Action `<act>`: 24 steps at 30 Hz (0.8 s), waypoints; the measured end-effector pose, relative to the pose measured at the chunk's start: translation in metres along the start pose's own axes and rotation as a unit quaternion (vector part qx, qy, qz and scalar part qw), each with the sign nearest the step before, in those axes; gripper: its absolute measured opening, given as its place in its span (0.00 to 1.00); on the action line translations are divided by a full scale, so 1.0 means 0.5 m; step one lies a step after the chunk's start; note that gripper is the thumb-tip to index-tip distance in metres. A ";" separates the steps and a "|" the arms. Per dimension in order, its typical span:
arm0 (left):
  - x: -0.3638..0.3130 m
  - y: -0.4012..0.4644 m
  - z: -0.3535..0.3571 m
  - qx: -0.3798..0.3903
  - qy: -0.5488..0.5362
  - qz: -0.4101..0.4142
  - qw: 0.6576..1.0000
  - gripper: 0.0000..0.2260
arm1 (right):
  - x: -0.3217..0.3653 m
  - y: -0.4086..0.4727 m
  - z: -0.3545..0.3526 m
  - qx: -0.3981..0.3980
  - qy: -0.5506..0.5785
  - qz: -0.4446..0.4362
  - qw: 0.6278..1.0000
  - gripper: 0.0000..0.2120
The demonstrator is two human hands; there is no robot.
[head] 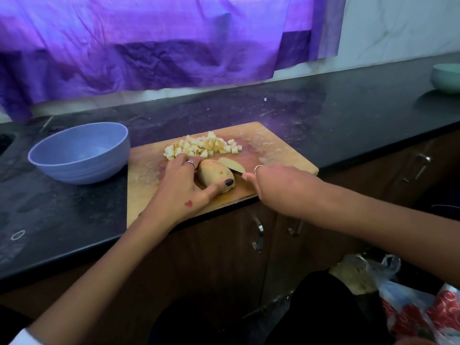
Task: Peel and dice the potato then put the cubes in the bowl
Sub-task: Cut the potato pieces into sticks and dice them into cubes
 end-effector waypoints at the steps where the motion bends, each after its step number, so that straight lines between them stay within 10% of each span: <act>1: -0.001 0.001 0.000 0.002 -0.005 -0.003 1.000 0.43 | -0.005 0.008 -0.005 -0.004 -0.002 0.001 1.000 0.16; 9: -0.001 -0.002 -0.009 0.001 -0.036 -0.016 0.999 0.47 | -0.072 0.034 -0.067 0.013 0.040 0.043 0.998 0.25; 15: -0.003 -0.004 -0.008 -0.013 -0.057 -0.024 0.998 0.43 | -0.028 -0.002 -0.072 0.171 0.283 0.032 0.943 0.23; 24: 0.005 -0.003 0.001 -0.030 -0.054 -0.021 0.998 0.36 | 0.017 -0.007 -0.056 0.157 0.219 0.041 0.962 0.24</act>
Point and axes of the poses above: each hand's wrist, its own y-axis towards the middle knuckle, its own z-axis out of the palm, x = y × z, the point moved 1 cm from there along y, towards the middle knuckle, and after that the axes turned 13 degrees about z, right-handed, at the moved point
